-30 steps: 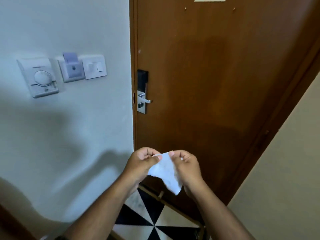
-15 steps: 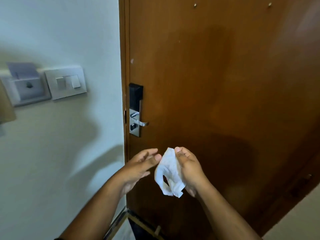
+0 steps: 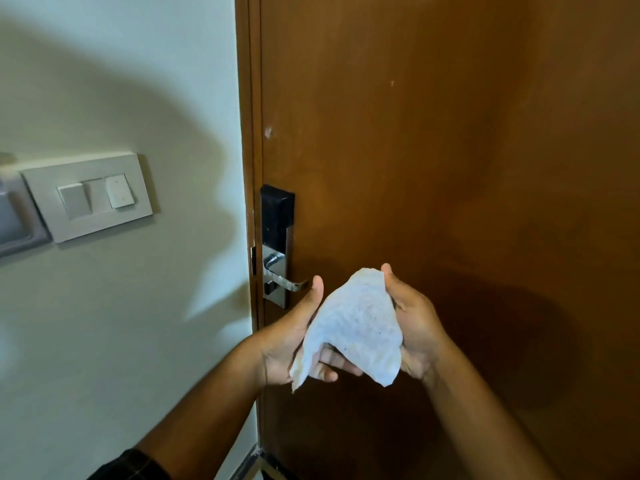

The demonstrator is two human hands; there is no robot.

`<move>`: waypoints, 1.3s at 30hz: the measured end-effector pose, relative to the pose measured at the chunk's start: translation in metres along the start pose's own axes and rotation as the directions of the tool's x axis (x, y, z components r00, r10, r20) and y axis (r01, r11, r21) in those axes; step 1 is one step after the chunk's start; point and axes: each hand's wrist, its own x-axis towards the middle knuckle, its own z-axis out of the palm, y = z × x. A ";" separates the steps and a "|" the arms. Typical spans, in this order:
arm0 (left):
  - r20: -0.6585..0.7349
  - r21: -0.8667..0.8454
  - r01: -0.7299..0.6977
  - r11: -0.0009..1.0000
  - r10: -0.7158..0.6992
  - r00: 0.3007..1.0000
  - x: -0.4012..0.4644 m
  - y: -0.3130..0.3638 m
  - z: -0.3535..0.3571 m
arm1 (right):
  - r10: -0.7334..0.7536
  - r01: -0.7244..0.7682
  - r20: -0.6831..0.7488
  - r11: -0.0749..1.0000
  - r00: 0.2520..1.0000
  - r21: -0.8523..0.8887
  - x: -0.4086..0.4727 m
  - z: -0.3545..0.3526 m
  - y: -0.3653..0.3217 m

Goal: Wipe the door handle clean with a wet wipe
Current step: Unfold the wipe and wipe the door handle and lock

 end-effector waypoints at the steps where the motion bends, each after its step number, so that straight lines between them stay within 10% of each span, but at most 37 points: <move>1: 0.008 -0.030 -0.009 1.000 0.009 1.000 0.006 0.004 -0.007 | 0.016 -0.017 0.066 1.000 0.998 0.015 0.010 -0.002 -0.005; 5: -0.254 -0.067 -0.227 0.971 0.204 0.945 0.015 0.029 -0.026 | 0.006 -0.012 0.285 1.000 0.958 0.022 0.040 -0.018 -0.018; 12: -0.592 0.079 -0.437 0.896 0.395 0.703 0.011 0.067 -0.081 | -0.122 0.109 -0.008 0.914 0.993 -0.392 0.082 -0.038 -0.012; 16: -0.767 0.441 -0.142 0.886 0.454 0.453 0.027 0.058 -0.102 | -0.425 0.247 -0.100 0.684 0.900 -0.687 0.100 -0.032 0.007; 19: -0.707 0.705 0.182 0.686 0.656 0.266 0.043 0.045 -0.129 | -0.609 0.391 0.056 0.434 0.791 -0.812 0.109 -0.018 0.025; 22: -0.685 0.728 0.261 0.634 0.673 0.277 0.056 0.041 -0.156 | -0.644 0.332 0.144 0.181 0.752 -0.926 0.131 -0.002 0.048; 29: -0.767 0.622 0.184 0.761 0.545 0.338 0.072 0.037 -0.203 | -0.400 -0.145 -0.047 -0.218 0.915 -0.965 0.180 0.037 0.067; 34: -0.809 0.514 0.139 0.846 0.424 0.408 0.073 0.039 -0.216 | -0.285 -0.294 -0.239 -0.172 0.928 -0.940 0.169 0.056 0.066; 39: -0.762 0.544 0.094 0.834 0.444 0.471 0.065 0.042 -0.225 | -0.720 -0.068 -0.017 -0.042 0.694 -0.997 0.149 0.067 0.047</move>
